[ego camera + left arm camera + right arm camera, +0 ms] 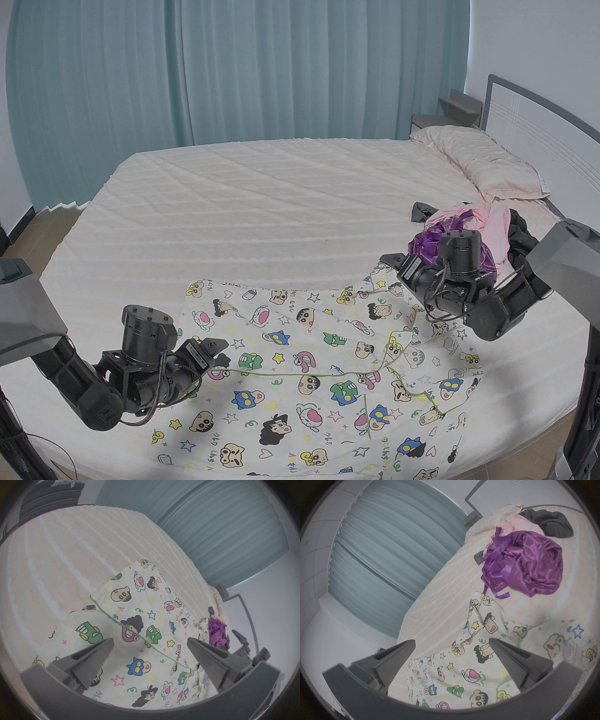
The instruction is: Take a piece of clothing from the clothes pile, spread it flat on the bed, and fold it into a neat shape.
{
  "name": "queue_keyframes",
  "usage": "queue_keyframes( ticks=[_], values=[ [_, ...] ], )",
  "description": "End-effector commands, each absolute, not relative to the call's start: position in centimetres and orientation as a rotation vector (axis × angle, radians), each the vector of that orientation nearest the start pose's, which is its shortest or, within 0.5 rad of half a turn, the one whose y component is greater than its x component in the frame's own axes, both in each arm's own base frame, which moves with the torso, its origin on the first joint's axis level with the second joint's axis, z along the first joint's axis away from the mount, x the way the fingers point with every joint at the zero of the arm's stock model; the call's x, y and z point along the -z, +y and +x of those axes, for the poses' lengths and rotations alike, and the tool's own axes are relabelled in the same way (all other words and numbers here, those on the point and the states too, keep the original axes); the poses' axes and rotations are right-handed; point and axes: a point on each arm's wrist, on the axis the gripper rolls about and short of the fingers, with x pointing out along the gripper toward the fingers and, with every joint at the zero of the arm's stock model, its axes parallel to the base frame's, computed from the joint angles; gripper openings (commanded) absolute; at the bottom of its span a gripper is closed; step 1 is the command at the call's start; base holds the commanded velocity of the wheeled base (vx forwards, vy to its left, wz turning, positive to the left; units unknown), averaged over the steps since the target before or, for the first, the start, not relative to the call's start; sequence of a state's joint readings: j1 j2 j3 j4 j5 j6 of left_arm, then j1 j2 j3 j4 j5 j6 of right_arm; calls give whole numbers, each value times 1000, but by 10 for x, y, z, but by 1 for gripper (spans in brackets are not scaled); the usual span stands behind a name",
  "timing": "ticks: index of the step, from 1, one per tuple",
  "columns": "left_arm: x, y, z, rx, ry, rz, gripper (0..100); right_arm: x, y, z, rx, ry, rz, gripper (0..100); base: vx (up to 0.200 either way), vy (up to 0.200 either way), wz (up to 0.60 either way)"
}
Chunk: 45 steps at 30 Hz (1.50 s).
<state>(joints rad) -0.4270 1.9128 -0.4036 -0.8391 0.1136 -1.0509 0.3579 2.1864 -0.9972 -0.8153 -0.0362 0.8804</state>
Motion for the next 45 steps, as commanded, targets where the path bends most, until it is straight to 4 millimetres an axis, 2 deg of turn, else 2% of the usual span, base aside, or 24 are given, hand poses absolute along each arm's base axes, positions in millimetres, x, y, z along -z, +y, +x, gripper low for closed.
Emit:
queue_keyframes(
  ticks=[1, 7, 9, 13, 28, 33, 36, 39, 40, 43, 45],
  values=[
    [-49, -96, 238, -62, 715, -887, 100, -46, 168, 406, -135, 571, 761, 100, 0, 0, 0],
    [-48, -94, 236, -59, 706, -892, 100, -41, 178, 426, -131, 615, 753, 100, 0, 0, 0],
    [-48, -93, 237, -62, 706, -895, 100, -33, 181, 436, -124, 629, 750, 100, 0, 0, 0],
    [-47, -93, 236, -63, 710, -893, 100, -28, 176, 448, -106, 628, 754, 100, 0, 0, 0],
    [-44, -94, 237, -72, 715, -876, 100, -8, 175, 459, -82, 656, 751, 100, 0, 0, 0],
    [-41, -94, 237, -79, 723, -872, 100, -21, 181, 470, -104, 608, 798, 100, 0, 0, 0],
    [-42, -93, 238, -80, 719, -874, 100, -13, 186, 475, -105, 614, 800, 100, 0, 0, 0],
    [-42, -93, 238, -79, 718, -875, 100, -16, 189, 482, -111, 605, 804, 100, 0, 0, 0],
    [-42, -93, 238, -79, 716, -875, 100, -24, 191, 487, -121, 583, 812, 100, 0, 0, 0],
    [-43, -92, 238, -80, 714, -877, 100, -72, 196, 501, -198, 425, 863, 100, 0, 0, 0],
    [-42, -92, 238, -80, 714, -877, 100, -94, 197, 506, -238, 335, 883, 100, 0, 0, 0]
  ],
)
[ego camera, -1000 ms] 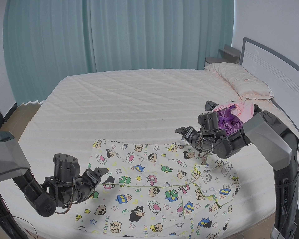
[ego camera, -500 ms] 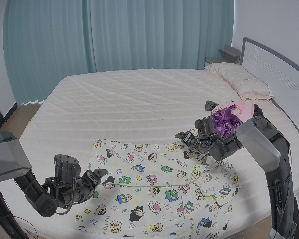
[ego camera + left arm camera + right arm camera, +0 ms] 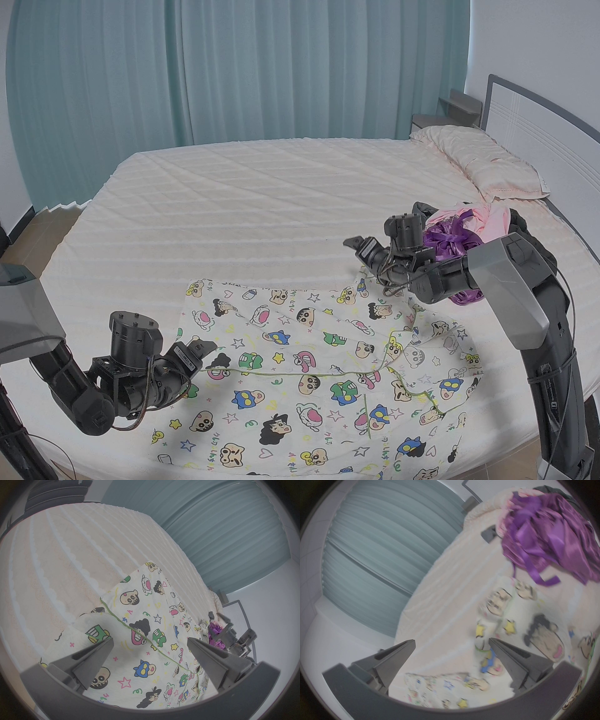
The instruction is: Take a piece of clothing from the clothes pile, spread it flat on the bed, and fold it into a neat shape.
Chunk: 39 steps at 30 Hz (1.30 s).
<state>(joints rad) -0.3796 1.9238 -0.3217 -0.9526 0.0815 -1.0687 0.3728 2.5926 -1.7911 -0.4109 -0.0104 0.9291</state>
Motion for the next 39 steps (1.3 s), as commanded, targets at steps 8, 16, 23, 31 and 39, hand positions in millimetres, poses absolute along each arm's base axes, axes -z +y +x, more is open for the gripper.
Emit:
queue_keyframes(
  ticks=[8, 16, 23, 31, 39],
  values=[
    [-42, -92, 238, -82, 715, -877, 100, -76, 195, 513, -224, 343, 834, 100, 0, 0, 0],
    [-42, -92, 238, -82, 719, -877, 100, -52, 144, 525, -83, 401, 711, 100, 0, 0, 0],
    [-41, -92, 238, -84, 719, -876, 100, -39, 111, 521, -5, 448, 628, 100, 0, 0, 0],
    [-41, -93, 238, -82, 720, -876, 100, -13, 110, 511, -2, 528, 539, 100, 0, 0, 0],
    [-42, -93, 238, -79, 718, -875, 100, 3, 110, 510, -2, 562, 505, 100, 0, 0, 0]
  ],
)
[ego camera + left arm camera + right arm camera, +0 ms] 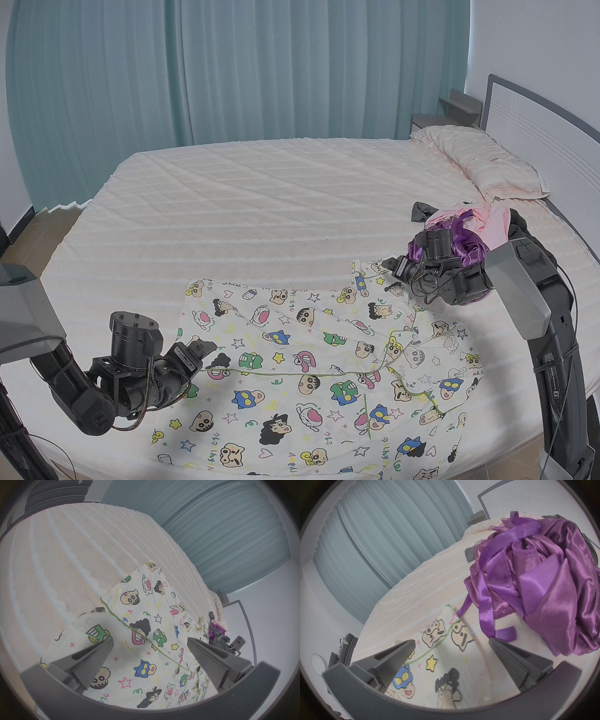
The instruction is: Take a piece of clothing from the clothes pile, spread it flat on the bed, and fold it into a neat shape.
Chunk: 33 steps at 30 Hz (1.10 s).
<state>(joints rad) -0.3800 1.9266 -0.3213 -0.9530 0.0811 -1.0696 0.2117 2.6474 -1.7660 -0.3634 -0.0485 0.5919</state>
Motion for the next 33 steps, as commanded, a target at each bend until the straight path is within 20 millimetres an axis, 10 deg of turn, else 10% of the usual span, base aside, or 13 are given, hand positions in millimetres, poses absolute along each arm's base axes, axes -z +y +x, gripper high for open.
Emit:
queue_keyframes(
  ticks=[1, 2, 3, 21, 32, 33],
  values=[
    [-42, -93, 238, -79, 718, -875, 100, 4, 110, 510, -2, 567, 505, 100, 0, 0, 0],
    [-42, -93, 238, -79, 718, -876, 100, 6, 110, 511, -4, 571, 507, 100, 0, 0, 0],
    [-42, -93, 238, -79, 718, -876, 100, 8, 111, 511, -5, 572, 509, 0, 0, 0, 0],
    [-42, -94, 238, -76, 719, -873, 100, -31, 111, 538, -39, 386, 545, 0, 0, 0, 0],
    [-41, -94, 238, -77, 721, -872, 100, -7, 106, 541, -22, 425, 505, 0, 0, 0, 0],
    [-41, -94, 238, -77, 721, -872, 100, -7, 105, 541, -22, 424, 500, 100, 0, 0, 0]
  ],
)
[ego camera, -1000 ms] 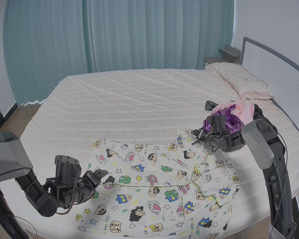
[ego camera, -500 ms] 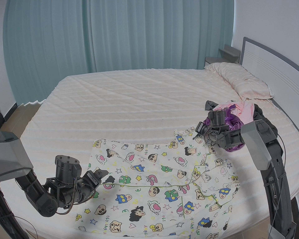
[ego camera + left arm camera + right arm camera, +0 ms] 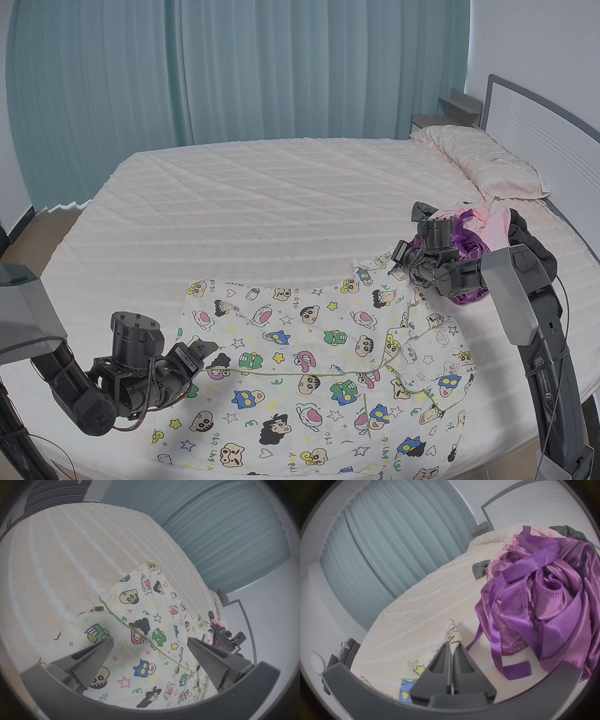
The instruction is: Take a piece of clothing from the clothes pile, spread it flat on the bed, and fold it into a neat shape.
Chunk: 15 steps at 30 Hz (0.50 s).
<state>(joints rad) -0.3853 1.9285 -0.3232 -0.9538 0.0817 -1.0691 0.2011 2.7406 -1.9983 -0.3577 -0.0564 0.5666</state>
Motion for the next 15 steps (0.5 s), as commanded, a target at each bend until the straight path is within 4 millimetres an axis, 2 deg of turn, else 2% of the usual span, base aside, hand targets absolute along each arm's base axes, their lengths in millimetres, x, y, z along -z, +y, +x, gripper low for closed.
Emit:
queue_keyframes(
  ticks=[1, 5, 8, 12, 15],
  values=[
    [-41, -94, 238, -77, 721, -872, 100, -7, 105, 541, -22, 424, 498, 100, 0, 0, 0],
    [-41, -94, 238, -77, 721, -872, 100, -14, 103, 542, -21, 410, 501, 100, 0, 0, 0],
    [-41, -94, 237, -76, 723, -872, 100, -38, 99, 539, -25, 377, 506, 100, 0, 0, 0],
    [-42, -95, 236, -73, 721, -871, 100, -56, 93, 515, -14, 425, 499, 100, 0, 0, 0],
    [-41, -94, 233, -73, 732, -869, 100, -66, 90, 485, -4, 493, 488, 100, 0, 0, 0]
  ],
)
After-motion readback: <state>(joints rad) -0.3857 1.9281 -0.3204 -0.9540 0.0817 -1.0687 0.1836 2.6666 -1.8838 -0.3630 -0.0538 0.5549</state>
